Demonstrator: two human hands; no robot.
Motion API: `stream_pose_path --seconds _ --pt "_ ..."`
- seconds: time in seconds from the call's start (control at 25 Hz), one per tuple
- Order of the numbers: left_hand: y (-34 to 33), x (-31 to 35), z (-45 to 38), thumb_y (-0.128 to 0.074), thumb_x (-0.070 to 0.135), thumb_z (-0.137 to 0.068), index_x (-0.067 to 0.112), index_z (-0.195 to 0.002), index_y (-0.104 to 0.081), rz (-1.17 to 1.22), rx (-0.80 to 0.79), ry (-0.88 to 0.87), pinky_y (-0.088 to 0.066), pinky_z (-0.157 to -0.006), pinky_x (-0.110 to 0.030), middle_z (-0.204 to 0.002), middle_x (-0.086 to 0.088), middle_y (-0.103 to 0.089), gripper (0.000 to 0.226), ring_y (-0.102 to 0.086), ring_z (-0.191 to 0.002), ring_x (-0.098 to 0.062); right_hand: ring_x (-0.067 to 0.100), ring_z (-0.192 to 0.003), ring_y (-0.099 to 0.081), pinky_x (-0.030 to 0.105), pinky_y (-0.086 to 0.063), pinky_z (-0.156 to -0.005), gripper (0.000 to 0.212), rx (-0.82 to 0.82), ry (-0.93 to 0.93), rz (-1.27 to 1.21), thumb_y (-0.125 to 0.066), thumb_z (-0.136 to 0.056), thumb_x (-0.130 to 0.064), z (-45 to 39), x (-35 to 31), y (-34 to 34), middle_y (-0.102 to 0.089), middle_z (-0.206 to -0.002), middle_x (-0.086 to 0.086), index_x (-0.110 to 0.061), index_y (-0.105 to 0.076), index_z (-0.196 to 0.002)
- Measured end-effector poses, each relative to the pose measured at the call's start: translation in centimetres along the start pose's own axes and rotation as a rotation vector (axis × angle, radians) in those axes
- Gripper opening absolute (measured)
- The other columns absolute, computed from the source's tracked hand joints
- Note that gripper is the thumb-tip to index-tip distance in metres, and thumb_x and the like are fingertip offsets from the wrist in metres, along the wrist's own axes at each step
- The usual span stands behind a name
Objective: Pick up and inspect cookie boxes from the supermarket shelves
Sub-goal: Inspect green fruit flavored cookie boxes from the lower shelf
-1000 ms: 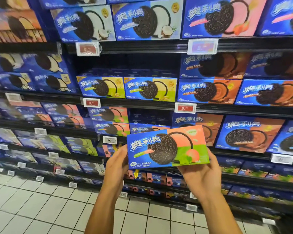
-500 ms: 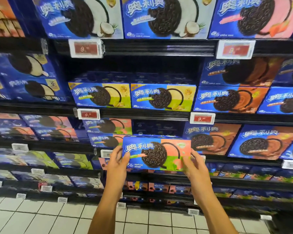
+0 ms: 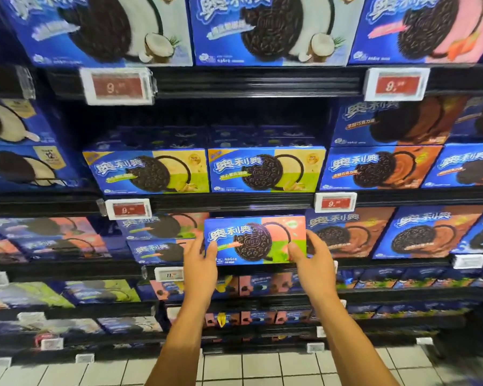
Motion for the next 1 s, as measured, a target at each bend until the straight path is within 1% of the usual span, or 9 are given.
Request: stream_pose_path --seconds 0.04,0.12,0.24,0.32,0.4,0.56,0.68,0.8,1.0 --pt "-0.3 0.3 -0.2 -0.053 0.017 -0.101 0.015 -0.132 -0.057 0.009 0.016 0.008 -0.045 -0.089 -0.025 -0.132 -0.004 -0.046 0.032 -0.055 -0.108 -0.015 0.02 -0.115 -0.057 0.041 -0.046 -0.097 0.04 0.03 -0.022 -0.003 -0.068 -0.094 -0.025 -0.5 0.0 -0.2 -0.06 -0.122 -0.001 -0.017 -0.058 -0.132" --pt "-0.7 0.7 -0.5 -0.052 0.018 -0.101 0.018 -0.135 -0.054 0.013 0.051 0.001 -0.042 -0.079 -0.019 -0.124 0.003 -0.043 0.034 -0.052 -0.103 -0.012 0.021 -0.109 -0.059 0.037 -0.045 -0.09 0.036 0.073 -0.022 -0.022 -0.071 -0.092 -0.025 -1.3 -0.3 -0.5 -0.064 -0.116 0.0 -0.017 -0.059 -0.124" --pt "-1.3 0.8 -0.8 -0.052 0.019 -0.101 0.017 -0.141 -0.048 0.024 0.07 0.051 -0.041 -0.084 -0.023 -0.125 0.009 -0.04 0.04 -0.047 -0.107 -0.008 0.009 -0.089 -0.062 0.031 -0.042 -0.078 0.026 0.099 -0.013 -0.033 -0.072 -0.09 -0.023 -2.2 -0.6 -0.9 -0.066 -0.105 -0.003 -0.023 -0.059 -0.113" --pt "-1.6 0.8 -0.6 -0.053 0.02 -0.101 0.018 -0.141 -0.048 0.019 0.079 0.058 -0.041 -0.078 -0.013 -0.126 0.01 -0.042 0.04 -0.048 -0.102 -0.002 0.008 -0.087 -0.061 0.029 -0.042 -0.075 0.024 0.111 -0.008 -0.027 -0.071 -0.09 -0.023 -2.6 -0.6 -0.9 -0.065 -0.101 -0.006 -0.027 -0.058 -0.11" --pt "-2.0 1.0 -0.4 -0.053 0.021 -0.101 0.019 -0.138 -0.05 0.02 0.084 0.062 -0.039 -0.068 -0.003 -0.124 0.012 -0.042 0.038 -0.051 -0.093 0.003 0.016 -0.096 -0.06 0.033 -0.043 -0.08 0.026 0.127 -0.014 -0.022 -0.07 -0.092 -0.024 -2.8 -0.3 -0.8 -0.065 -0.104 -0.005 -0.023 -0.06 -0.116" --pt "-2.4 1.0 -0.9 -0.051 0.023 -0.101 0.02 -0.136 -0.052 -0.019 0.07 0.022 -0.042 -0.074 -0.016 -0.119 0.012 -0.042 0.035 -0.054 -0.1 -0.007 0.017 -0.096 -0.059 0.032 -0.041 -0.08 0.025 0.136 0.015 -0.052 -0.069 -0.093 -0.022 -2.9 0.1 -0.7 -0.062 -0.094 -0.016 -0.025 -0.059 -0.116" --pt "-2.6 1.3 -1.6 -0.052 0.022 -0.101 0.018 -0.132 -0.055 -0.061 0.078 0.0 -0.04 -0.079 -0.024 -0.113 0.014 -0.045 0.032 -0.052 -0.094 -0.005 0.02 -0.104 -0.057 0.03 -0.039 -0.084 0.034 0.148 0.017 -0.062 -0.069 -0.093 -0.021 -3.3 0.2 -1.1 -0.062 -0.11 -0.002 -0.015 -0.06 -0.125" --pt "-2.9 1.3 -2.3 -0.054 0.02 -0.1 0.011 -0.13 -0.056 -0.086 0.089 0.025 -0.038 -0.082 -0.027 -0.115 0.005 -0.05 0.031 -0.048 -0.097 -0.01 0.02 -0.102 -0.054 0.023 -0.035 -0.081 0.035 0.191 0.047 -0.033 -0.071 -0.092 -0.02 -3.7 0.4 -1.5 -0.052 -0.119 0.005 -0.01 -0.062 -0.125" --pt "-3.4 1.4 -3.7 -0.058 0.018 -0.098 0.008 -0.109 -0.057 -0.224 0.111 0.047 -0.032 -0.076 -0.024 -0.113 -0.006 -0.047 0.016 -0.05 -0.097 -0.021 0.027 -0.116 -0.053 0.038 -0.043 -0.094 0.039 0.188 0.047 0.023 -0.066 -0.095 -0.023 -4.4 0.5 -2.1 -0.053 -0.124 0.008 -0.006 -0.062 -0.13"
Point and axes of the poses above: each hand's wrist, its own z-axis away from the middle knuckle, its own y-axis out of the back of the hand, x = y × z, the point moved 1 cm from there along -z, towards the middle knuckle
